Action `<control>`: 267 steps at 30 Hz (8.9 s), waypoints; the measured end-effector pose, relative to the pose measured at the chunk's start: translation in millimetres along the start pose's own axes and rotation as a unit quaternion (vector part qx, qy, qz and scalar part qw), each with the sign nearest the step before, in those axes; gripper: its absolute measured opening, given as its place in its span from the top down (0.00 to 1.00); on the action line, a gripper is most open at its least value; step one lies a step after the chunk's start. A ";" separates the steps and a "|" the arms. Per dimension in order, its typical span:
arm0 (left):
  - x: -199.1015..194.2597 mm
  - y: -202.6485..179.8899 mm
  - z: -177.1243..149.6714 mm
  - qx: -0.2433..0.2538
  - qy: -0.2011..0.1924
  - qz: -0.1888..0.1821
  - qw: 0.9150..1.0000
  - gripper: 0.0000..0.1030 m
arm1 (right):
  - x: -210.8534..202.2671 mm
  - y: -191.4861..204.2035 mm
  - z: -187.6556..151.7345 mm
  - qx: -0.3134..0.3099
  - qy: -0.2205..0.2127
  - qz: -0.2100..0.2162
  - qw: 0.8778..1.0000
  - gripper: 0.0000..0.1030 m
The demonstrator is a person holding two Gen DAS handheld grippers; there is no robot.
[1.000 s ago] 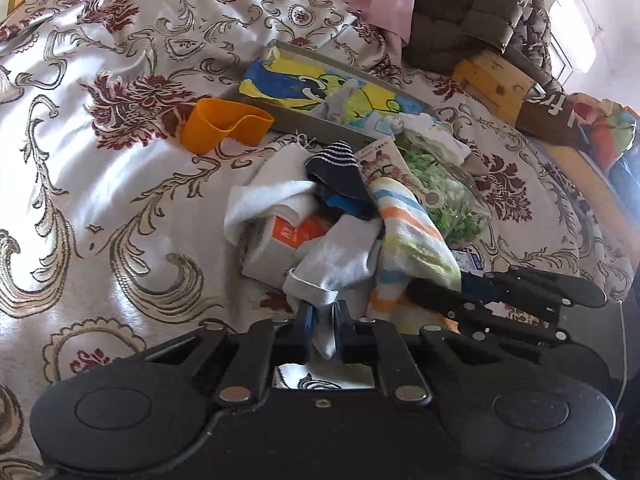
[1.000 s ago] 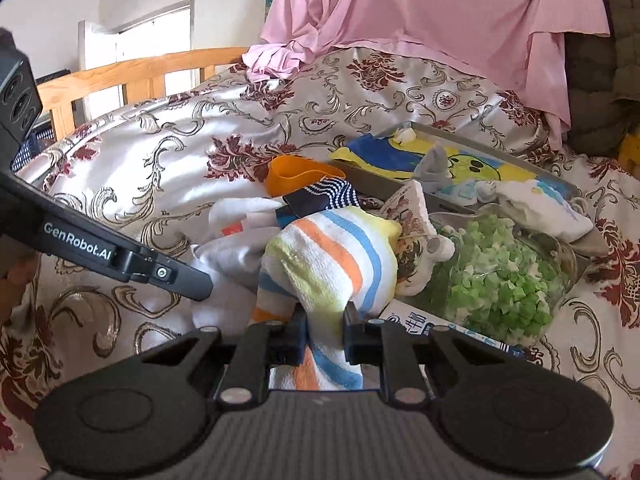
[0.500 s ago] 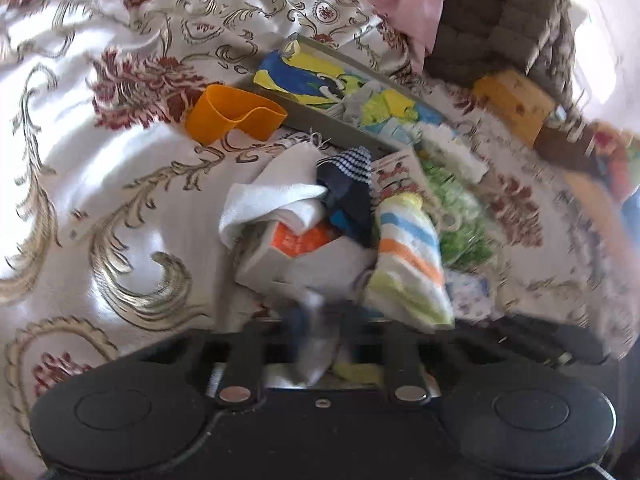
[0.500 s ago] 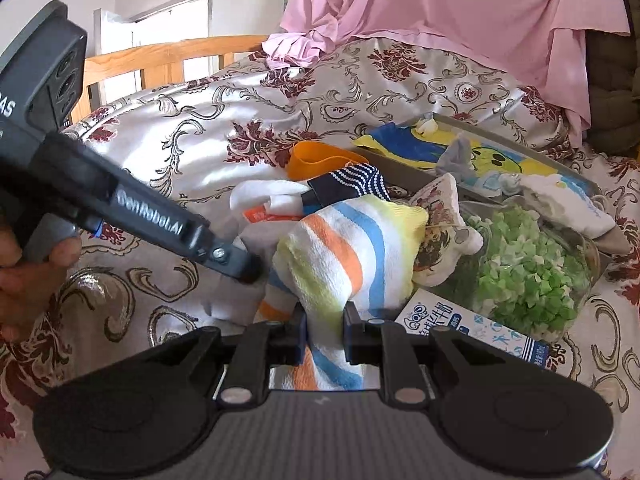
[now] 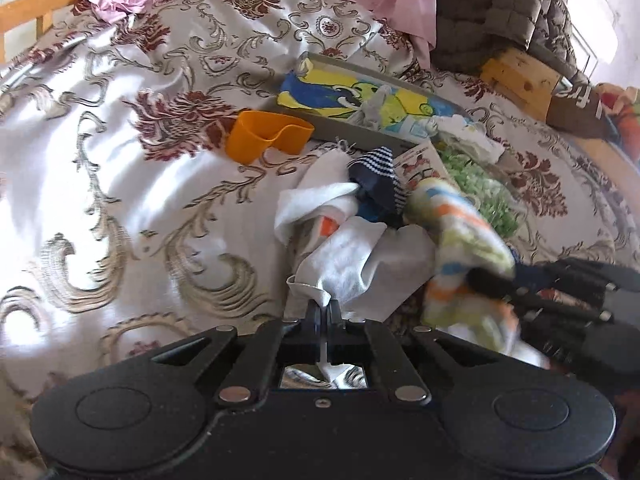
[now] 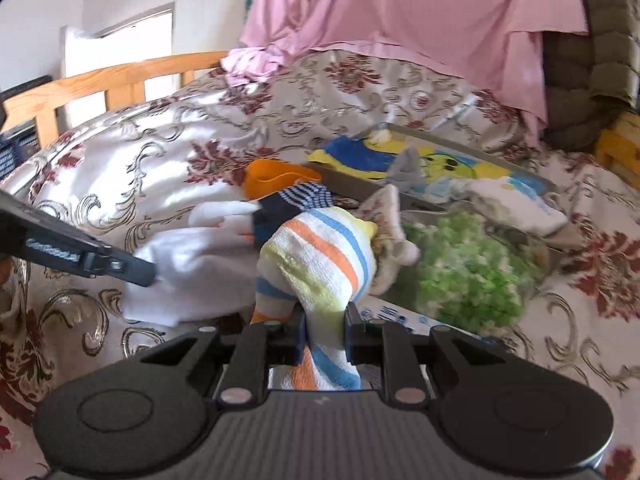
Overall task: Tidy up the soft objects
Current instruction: 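Lift the cloth and striped towel and carry both toward the painted tray, then lower the cloth and towel onto the tray and open both grippers, then move both grippers back over the remaining soft items, then grasp the navy-and-white striped sock with the left gripper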
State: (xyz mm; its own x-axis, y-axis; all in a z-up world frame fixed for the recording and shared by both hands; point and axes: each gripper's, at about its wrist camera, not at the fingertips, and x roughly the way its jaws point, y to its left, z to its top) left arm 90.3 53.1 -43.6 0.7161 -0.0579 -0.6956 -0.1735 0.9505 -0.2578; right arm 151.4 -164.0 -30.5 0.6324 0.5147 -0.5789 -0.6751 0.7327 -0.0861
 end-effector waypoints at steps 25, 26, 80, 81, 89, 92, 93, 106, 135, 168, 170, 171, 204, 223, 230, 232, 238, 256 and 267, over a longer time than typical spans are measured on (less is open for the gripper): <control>30.8 -41.1 -5.3 0.095 -0.009 0.043 0.995 0.28 | 10.5 -17.5 -4.2 0.053 0.005 -0.028 0.998 0.47; 32.9 -45.0 -5.9 0.106 -0.009 0.046 0.993 0.28 | 11.2 -16.2 -4.3 0.048 0.005 -0.027 0.998 0.46; -17.7 -45.4 10.0 0.077 -0.129 -0.016 0.989 0.86 | -33.2 26.0 -1.1 -0.103 -0.174 -0.070 0.977 0.85; -18.3 -46.2 11.3 0.075 -0.134 -0.016 0.988 0.86 | -34.9 27.2 -1.2 -0.110 -0.180 -0.075 0.975 0.85; -20.6 -40.2 15.0 0.053 -0.146 -0.008 0.988 0.86 | -44.7 44.0 -4.6 -0.172 -0.228 -0.094 0.954 0.85; -20.6 -36.3 17.0 0.040 -0.148 -0.002 0.988 0.86 | -47.2 46.8 -4.5 -0.177 -0.240 -0.095 0.950 0.85; -20.8 -35.8 18.2 0.036 -0.149 -0.002 0.988 0.86 | -49.9 46.5 -4.7 -0.174 -0.247 -0.094 0.949 0.85; -22.8 -35.5 19.7 0.035 -0.155 -0.001 0.987 0.86 | -55.5 48.1 -4.6 -0.184 -0.278 -0.097 0.938 0.85; 163.2 -110.9 219.1 0.038 -0.138 0.014 0.990 0.86 | 114.0 -193.9 109.4 0.066 -0.182 -0.108 0.975 0.84; 164.7 -104.7 208.9 -0.006 -0.140 0.007 0.990 0.21 | 94.1 -209.1 102.0 0.114 -0.164 -0.145 0.969 0.13; 150.3 -103.3 205.9 -0.011 -0.157 0.007 0.988 0.17 | 84.3 -206.1 101.1 0.120 -0.172 -0.146 0.967 0.10; 143.9 -103.1 204.3 -0.012 -0.164 0.007 0.986 0.13 | 79.0 -204.0 100.4 0.123 -0.177 -0.147 0.965 0.09; -51.4 -66.5 15.8 0.082 -0.179 0.008 0.980 0.01 | -83.8 -40.9 2.3 0.119 -0.216 -0.174 0.953 0.00; -72.8 -59.6 -0.4 0.121 -0.163 0.052 0.978 0.01 | -89.4 12.8 -19.6 0.079 -0.145 -0.148 0.975 0.00; -64.0 -52.1 -1.1 0.111 -0.151 0.081 0.979 0.01 | -80.5 13.2 -21.7 0.077 -0.135 -0.118 0.981 0.00; -60.3 -50.9 -1.3 0.109 -0.146 0.090 0.979 0.01 | -79.0 14.2 -21.5 0.073 -0.135 -0.112 0.982 0.00; -49.5 -49.2 0.6 0.094 -0.132 0.115 0.980 0.01 | -72.0 13.5 -19.2 0.072 -0.128 -0.092 0.985 0.00; -19.1 -36.4 18.0 0.019 -0.096 0.136 0.986 0.01 | -50.6 9.2 -15.7 0.039 -0.085 -0.050 0.994 0.00; -5.9 -43.9 39.4 0.051 -0.111 0.107 0.987 0.01 | -1.1 -21.3 2.0 0.019 -0.029 -0.019 0.999 0.00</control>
State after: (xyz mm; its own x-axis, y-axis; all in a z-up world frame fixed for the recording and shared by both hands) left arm 120.3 23.7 -1.8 0.8023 0.2051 -0.5606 -0.2758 0.9603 -0.0433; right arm 165.9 -179.2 -26.5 0.6791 0.5099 -0.5280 -0.6356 0.7684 -0.0754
